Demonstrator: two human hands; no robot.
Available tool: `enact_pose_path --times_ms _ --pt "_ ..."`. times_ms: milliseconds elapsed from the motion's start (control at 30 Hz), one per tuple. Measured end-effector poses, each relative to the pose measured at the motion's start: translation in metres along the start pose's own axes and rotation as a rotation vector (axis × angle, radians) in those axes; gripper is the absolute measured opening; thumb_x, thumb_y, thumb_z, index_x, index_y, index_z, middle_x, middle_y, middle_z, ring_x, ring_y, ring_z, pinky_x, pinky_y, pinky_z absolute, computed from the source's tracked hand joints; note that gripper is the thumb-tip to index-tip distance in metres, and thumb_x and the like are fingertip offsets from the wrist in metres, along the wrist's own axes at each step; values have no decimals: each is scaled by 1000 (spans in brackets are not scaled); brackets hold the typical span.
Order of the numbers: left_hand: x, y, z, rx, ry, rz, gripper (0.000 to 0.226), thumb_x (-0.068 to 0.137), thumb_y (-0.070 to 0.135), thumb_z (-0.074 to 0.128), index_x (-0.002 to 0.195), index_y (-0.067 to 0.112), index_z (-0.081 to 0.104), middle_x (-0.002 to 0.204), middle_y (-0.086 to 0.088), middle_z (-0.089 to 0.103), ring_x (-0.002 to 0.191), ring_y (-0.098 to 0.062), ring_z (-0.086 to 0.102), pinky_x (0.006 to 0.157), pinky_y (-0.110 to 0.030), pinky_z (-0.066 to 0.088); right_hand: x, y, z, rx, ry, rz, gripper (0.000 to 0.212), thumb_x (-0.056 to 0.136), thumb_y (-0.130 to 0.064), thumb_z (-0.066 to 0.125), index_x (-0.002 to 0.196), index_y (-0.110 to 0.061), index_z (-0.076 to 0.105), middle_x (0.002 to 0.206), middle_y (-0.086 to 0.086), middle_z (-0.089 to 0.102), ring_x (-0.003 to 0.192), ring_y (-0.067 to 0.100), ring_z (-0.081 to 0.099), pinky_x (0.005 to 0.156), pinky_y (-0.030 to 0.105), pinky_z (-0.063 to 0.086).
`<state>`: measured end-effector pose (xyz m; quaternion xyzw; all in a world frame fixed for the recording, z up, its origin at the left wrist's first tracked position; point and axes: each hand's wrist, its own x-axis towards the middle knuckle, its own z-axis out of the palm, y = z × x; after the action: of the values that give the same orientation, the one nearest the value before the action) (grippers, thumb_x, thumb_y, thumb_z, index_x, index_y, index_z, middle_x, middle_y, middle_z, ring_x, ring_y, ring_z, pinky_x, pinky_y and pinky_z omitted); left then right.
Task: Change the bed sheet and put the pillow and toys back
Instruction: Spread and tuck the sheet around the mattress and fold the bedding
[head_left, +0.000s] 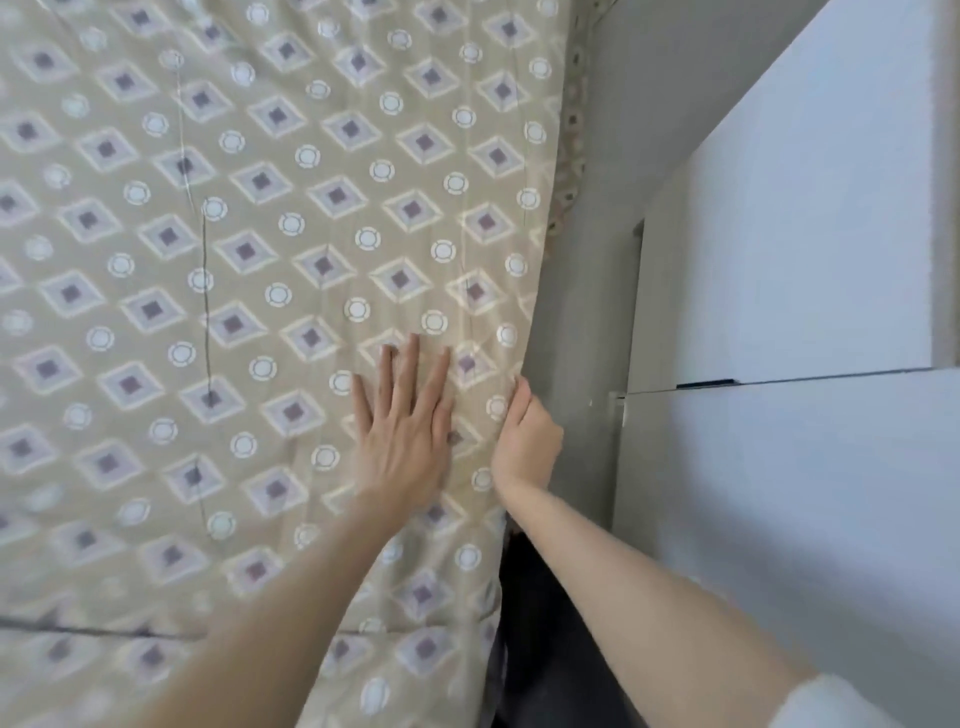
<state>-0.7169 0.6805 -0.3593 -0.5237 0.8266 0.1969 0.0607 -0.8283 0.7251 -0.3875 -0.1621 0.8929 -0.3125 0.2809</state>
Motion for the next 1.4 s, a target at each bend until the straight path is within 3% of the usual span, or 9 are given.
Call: enact_pose_path --times_ms 100,200,267,433,533,667,933,1100,1400 --pt "-16 1 8 26 5 10 53 99 39 10 148 36 -12 157 8 -19 144 -17 -22 116 -48 -14 6 4 1 -32 -20 22 50 104 -36 27 105 -6 68 99 17 69 99 36 60 84 36 43" --pt "-26 1 9 42 -67 3 55 101 42 12 146 36 -18 155 8 -24 142 -18 -26 117 -48 -12 9 4 -1 -166 -177 -12 44 105 -28 26 109 -3 62 104 18 66 99 36 59 75 31 38" --pt "-29 4 -1 20 -114 -8 55 102 41 15 147 37 -17 156 8 -22 143 -19 -23 118 -48 -7 13 2 -11 -234 -249 -12 43 105 -29 25 94 -5 58 96 17 64 90 33 59 68 29 34" --pt "-22 11 -55 -163 -175 -97 56 100 17 32 151 33 15 159 4 11 144 -22 19 118 -44 13 11 -14 -56 -308 -277 23 28 103 -36 29 93 -14 42 88 1 54 80 24 52 61 33 34" --pt "-18 22 -106 -358 -67 -169 53 99 16 38 150 25 26 151 -3 34 135 -27 37 107 -43 35 13 -50 -91 -241 -261 -43 12 101 -27 36 96 -19 44 89 -6 53 78 17 50 56 29 32" --pt "-5 39 -188 -563 53 -250 42 98 13 40 140 19 45 143 -5 41 118 -28 52 95 -36 43 16 -130 -141 -16 -239 -78 10 97 -14 40 100 -22 45 90 -10 53 72 1 49 56 19 33" --pt "8 64 -330 -704 183 -272 37 98 18 40 132 30 49 135 5 47 106 -7 50 73 -26 44 31 -277 -219 28 -216 -196 18 94 -12 39 107 -18 50 94 -7 57 78 13 53 64 25 38" --pt "15 72 -391 -728 240 -261 36 99 19 38 133 26 48 136 1 46 114 -14 51 66 -21 46 26 -343 -233 14 -250 -344 19 96 -15 42 113 -15 51 106 -2 58 92 18 55 69 26 35" --pt "3 69 -449 -747 282 -168 39 98 19 37 136 26 47 136 2 49 111 -15 54 87 -36 50 -4 -389 -242 33 -227 -503 11 94 -19 45 104 -22 47 103 -6 54 89 15 54 75 31 41"
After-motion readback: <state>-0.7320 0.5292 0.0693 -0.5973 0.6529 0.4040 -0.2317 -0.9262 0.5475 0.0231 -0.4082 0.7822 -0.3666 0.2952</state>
